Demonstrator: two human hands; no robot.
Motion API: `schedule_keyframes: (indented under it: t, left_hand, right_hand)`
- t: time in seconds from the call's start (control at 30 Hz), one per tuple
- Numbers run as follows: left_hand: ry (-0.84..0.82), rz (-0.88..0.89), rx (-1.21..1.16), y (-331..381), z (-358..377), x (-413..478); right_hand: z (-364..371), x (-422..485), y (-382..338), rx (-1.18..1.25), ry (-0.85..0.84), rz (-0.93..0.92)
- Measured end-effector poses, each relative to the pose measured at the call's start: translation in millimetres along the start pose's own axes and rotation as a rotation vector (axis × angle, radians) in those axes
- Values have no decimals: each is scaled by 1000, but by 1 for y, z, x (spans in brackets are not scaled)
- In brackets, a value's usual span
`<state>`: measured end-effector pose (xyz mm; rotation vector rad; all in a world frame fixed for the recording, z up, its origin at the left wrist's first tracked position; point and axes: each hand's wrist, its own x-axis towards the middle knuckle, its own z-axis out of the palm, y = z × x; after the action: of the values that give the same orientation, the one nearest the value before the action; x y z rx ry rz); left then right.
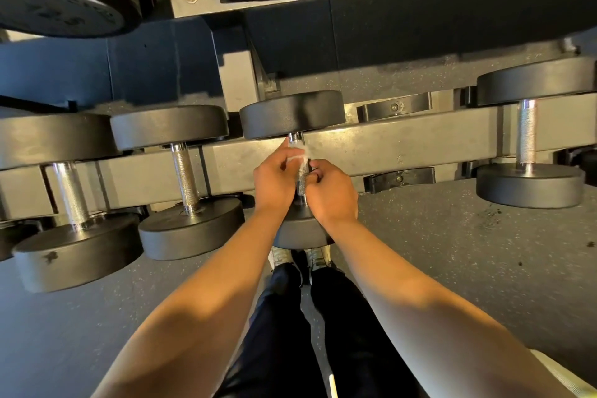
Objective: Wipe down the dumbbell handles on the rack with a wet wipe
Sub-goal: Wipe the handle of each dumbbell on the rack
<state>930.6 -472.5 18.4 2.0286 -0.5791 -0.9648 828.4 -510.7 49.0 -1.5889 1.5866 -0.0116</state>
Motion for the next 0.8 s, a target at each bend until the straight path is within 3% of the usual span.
schedule_keyframes:
  t: [0.1,0.3,0.5,0.8]
  left_hand:
    - [-40,2,0,2,-4,4]
    - [144,-146,-223,20,18,16]
    - [9,-129,-206,10,10,9]
    - [-238,-30,92,-11,-15,-9]
  right_hand:
    - [-1,-1,-1,-34,-7,12]
    - [-2,0,-1,-33,-14,23]
    - [-2,-1,-2,-19,-25,47]
    - [-3,2,0,128,-39,124]
